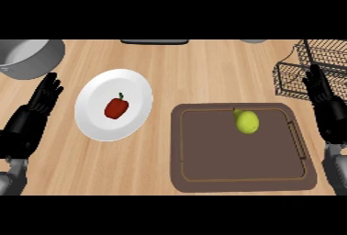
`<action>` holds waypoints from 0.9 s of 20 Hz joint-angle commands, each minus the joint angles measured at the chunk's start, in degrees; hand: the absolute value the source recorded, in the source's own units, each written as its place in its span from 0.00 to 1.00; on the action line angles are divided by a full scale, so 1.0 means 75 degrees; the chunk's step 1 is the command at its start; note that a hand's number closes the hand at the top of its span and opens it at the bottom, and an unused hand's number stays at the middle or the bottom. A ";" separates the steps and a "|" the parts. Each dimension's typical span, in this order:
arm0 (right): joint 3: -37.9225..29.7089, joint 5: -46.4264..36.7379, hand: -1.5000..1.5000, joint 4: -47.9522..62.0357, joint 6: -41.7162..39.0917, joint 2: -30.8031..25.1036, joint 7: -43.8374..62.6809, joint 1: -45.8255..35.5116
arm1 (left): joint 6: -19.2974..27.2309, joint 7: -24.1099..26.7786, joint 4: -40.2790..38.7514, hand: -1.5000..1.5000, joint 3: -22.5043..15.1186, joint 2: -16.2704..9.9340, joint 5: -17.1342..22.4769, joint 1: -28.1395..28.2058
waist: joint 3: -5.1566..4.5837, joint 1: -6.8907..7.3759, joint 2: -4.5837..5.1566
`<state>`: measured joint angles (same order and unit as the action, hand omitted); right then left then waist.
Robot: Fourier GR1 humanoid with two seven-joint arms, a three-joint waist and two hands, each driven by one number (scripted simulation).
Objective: Pick the pear from the tray and place it in the tiered basket
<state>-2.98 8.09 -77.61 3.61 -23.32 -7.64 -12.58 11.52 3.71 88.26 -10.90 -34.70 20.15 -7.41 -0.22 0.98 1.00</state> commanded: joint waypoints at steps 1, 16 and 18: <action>0.0077 0.0420 0.00 0.0940 -0.0282 0.0486 0.0631 -0.0474 | -0.0124 0.0102 -0.0626 0.50 -0.0026 0.0345 -0.0138 -0.0378 | 0.0029 -0.0098 -0.0087; -0.1033 0.2633 0.00 0.5034 0.0014 0.1539 0.4034 -0.4129 | -0.0488 0.0493 -0.1299 0.50 -0.1491 0.2048 -0.0447 -0.0221 | 0.0035 0.0056 -0.0051; -0.0775 0.2435 0.00 0.5044 -0.0605 0.0728 0.4757 -0.4455 | -0.0841 0.0550 -0.1409 0.50 -0.1189 0.1809 -0.0125 -0.0273 | 0.0032 0.0109 -0.0030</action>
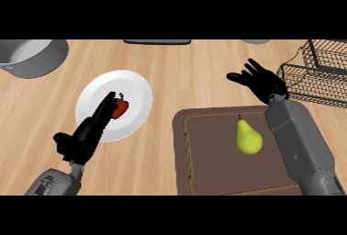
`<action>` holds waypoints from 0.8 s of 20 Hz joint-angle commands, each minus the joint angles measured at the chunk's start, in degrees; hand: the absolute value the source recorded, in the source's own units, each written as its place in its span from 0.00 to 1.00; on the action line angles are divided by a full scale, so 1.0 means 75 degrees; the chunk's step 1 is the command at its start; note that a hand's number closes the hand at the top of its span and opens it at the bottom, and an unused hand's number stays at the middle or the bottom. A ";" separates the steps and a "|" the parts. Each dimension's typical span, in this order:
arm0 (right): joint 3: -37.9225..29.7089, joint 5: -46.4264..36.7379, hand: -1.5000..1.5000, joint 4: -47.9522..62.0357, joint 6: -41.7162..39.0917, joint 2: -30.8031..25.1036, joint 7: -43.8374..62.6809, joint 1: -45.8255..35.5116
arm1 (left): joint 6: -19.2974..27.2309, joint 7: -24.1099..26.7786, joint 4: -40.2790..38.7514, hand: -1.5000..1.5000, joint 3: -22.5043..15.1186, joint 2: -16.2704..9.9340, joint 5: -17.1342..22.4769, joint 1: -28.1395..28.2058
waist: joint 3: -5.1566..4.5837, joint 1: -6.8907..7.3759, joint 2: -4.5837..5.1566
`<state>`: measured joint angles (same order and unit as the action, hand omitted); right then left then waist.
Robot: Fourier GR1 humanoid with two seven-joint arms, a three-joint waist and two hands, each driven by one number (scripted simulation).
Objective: Pick the pear from the tray and place it in the tiered basket
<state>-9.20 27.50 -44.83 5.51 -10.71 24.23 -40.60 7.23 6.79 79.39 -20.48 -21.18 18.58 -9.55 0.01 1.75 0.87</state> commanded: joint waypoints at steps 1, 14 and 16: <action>0.0340 -0.0347 0.00 0.0641 -0.1037 -0.1116 0.0874 -0.0812 | 0.0097 0.0463 -0.0183 0.50 -0.0318 0.0350 -0.0333 0.0352 | -0.0002 0.0014 -0.0034; 0.2081 -0.0464 0.00 0.1595 -0.7985 -0.3089 0.3269 -0.2410 | -0.0089 0.0336 -0.0451 0.50 -0.0249 0.0457 -0.0308 -0.0140 | -0.0001 0.0217 0.0054; 0.1997 -0.0283 0.00 0.2109 -0.8318 -0.3020 0.3535 -0.2904 | -0.0189 0.0187 -0.0540 0.50 -0.0068 0.0377 -0.0230 -0.0348 | -0.0003 0.0153 0.0018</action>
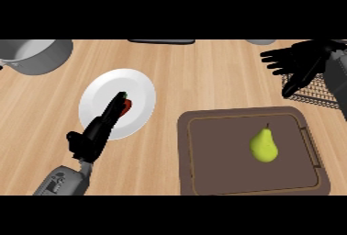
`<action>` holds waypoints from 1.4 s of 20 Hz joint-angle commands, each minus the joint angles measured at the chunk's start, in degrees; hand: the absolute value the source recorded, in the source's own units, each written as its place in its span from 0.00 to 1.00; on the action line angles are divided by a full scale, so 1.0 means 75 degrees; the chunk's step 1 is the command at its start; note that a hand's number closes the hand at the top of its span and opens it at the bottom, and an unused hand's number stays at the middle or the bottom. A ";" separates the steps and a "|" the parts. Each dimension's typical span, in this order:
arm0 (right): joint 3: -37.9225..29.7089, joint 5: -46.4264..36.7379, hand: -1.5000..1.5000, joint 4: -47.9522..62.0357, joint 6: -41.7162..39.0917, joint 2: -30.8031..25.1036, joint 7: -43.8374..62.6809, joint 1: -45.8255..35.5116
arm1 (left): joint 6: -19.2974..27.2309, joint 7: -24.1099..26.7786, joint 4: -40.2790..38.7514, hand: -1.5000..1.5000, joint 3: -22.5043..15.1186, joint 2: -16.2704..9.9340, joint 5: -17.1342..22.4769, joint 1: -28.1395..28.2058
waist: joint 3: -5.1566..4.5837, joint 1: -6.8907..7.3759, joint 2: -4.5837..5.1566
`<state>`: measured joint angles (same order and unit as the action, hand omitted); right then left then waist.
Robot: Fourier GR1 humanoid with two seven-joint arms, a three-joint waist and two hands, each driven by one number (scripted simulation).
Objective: Pick the pear from the tray and place it in the tiered basket
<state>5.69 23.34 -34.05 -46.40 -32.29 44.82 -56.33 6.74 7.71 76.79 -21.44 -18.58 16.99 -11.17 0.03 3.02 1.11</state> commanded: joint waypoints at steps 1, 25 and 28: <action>0.0161 0.0072 0.00 0.0849 -0.1390 0.0013 0.0654 -0.0762 | -0.0243 0.0041 -0.0039 0.50 0.0151 -0.0169 0.0064 0.0088 | -0.0002 0.0019 -0.0026; 0.0751 -0.2330 0.00 0.2014 -0.0499 0.1309 -0.0917 -0.0330 | -0.0709 0.0166 -0.0344 0.50 0.0850 0.0233 -0.0391 0.0199 | -0.0001 -0.0262 -0.0105; 0.0668 -0.2450 0.00 0.2166 -0.0433 0.1251 -0.0535 -0.0470 | -0.0355 -0.0087 0.0530 0.50 0.0578 0.0320 -0.0710 0.0832 | 0.0000 -0.0236 -0.0124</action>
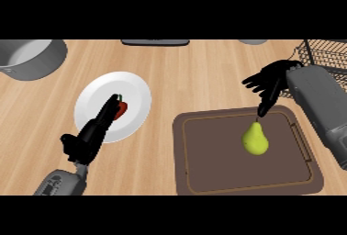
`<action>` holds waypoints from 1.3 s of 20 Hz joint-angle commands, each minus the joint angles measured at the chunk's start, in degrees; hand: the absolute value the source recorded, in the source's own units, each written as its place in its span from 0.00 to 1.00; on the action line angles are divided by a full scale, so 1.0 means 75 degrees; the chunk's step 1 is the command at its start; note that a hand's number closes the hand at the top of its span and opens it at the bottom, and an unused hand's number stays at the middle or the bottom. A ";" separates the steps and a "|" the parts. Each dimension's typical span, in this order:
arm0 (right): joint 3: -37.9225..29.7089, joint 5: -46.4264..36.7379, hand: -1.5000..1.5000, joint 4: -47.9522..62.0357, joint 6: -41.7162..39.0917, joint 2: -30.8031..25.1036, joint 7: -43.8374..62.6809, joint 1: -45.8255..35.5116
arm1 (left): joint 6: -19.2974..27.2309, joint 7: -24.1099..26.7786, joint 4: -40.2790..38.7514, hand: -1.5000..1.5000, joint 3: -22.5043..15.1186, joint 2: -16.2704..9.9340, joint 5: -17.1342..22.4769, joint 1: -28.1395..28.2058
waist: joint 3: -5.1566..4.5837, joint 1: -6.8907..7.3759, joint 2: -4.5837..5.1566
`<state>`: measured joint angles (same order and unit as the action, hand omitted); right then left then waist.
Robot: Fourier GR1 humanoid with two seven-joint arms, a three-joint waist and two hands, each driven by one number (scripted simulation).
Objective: Pick the pear from the tray and place it in the tiered basket
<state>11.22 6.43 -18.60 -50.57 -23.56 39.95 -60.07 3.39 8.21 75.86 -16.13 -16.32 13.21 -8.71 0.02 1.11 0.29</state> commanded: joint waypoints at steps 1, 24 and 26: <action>0.0009 -0.0332 0.00 0.0214 0.0099 0.0112 0.0086 0.0157 | 0.0045 -0.0046 0.0360 0.50 -0.0028 0.0133 -0.0152 0.0371 | 0.0000 0.0012 -0.0002; -0.0789 -0.0765 1.00 -0.1216 0.1388 0.0894 -0.0533 0.1698 | -0.0464 -0.0515 0.0627 0.50 0.0647 0.0331 -0.0514 0.0295 | 0.0002 -0.0059 -0.0029; -0.0780 -0.1019 1.00 -0.0998 0.1648 0.0992 -0.0907 0.1542 | -0.0402 -0.0347 0.0230 0.50 0.0470 0.0633 -0.0716 0.0146 | 0.0002 -0.0026 0.0009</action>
<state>6.49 -0.54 -27.16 -42.47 -18.70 37.24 -49.44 0.51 5.51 78.29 -12.06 -12.73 8.68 -6.92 -0.77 0.46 -0.53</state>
